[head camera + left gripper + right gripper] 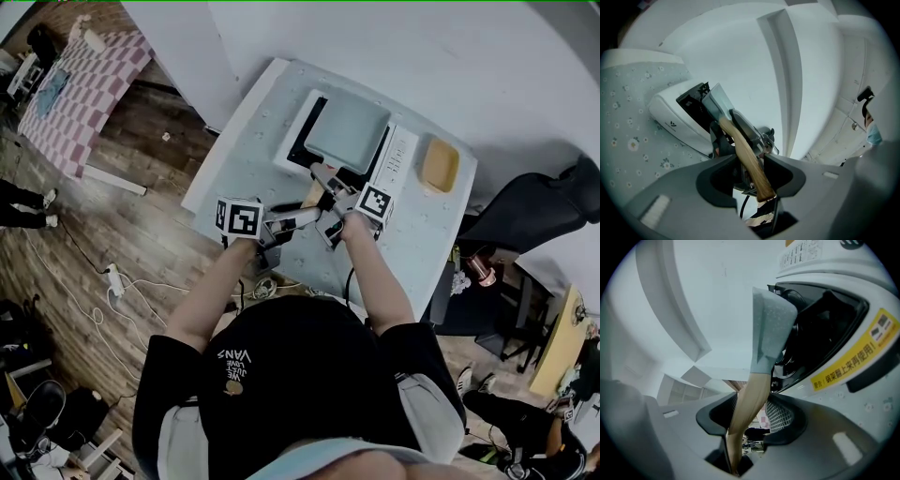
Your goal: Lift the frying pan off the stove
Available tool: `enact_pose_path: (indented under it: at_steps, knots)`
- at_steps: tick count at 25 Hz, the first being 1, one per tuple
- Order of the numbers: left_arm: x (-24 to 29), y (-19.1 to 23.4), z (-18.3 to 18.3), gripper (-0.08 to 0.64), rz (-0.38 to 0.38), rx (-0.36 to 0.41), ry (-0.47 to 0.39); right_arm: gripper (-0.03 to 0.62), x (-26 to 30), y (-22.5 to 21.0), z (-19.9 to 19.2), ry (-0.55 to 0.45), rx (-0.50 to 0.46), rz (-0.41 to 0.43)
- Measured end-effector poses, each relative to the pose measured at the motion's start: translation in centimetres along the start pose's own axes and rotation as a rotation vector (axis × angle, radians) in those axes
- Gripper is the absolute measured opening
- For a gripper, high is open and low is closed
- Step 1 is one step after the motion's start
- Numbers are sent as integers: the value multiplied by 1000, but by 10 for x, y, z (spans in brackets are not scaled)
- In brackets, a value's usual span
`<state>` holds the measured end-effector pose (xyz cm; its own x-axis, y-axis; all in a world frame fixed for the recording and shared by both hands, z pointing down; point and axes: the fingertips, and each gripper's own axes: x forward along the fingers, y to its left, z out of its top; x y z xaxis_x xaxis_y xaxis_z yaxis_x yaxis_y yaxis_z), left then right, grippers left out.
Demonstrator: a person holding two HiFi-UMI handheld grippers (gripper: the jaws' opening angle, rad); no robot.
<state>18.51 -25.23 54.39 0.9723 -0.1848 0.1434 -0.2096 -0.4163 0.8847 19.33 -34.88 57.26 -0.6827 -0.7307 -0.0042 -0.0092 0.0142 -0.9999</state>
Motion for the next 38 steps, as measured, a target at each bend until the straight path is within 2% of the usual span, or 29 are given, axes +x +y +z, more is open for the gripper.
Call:
enact_pose_path:
  at_steps: [6,10,13,16,21,26,30,33,38]
  knots:
    - [-1,4,3,178,30,41,-6,186,-5,-3,-4,13,-6,-83]
    - [1,0,-4,170,19,4,-13,181,-3,-1,-3,19,-3,-17]
    - [2,1,-9,166,38,16,-30,181,-11,-2,-7,38,-26,-66]
    - [2,-2,-13,166,54,30,-55,181,-15,1,-10,56,-28,-40]
    - [3,-15,-23,163,81,62,-86,178,-33,5,-18,91,-59,-77]
    - [5,-29,-34,155,91,49,-131,175,-48,12,-26,134,-100,-104]
    - [5,-33,-47,146,85,7,-166,172,-52,19,-36,145,-88,-32]
    - [2,-36,-58,143,65,-26,-203,173,-62,16,-44,152,-108,-77]
    - [-11,-43,-72,141,48,-24,-229,173,-65,24,-64,161,-135,-42]
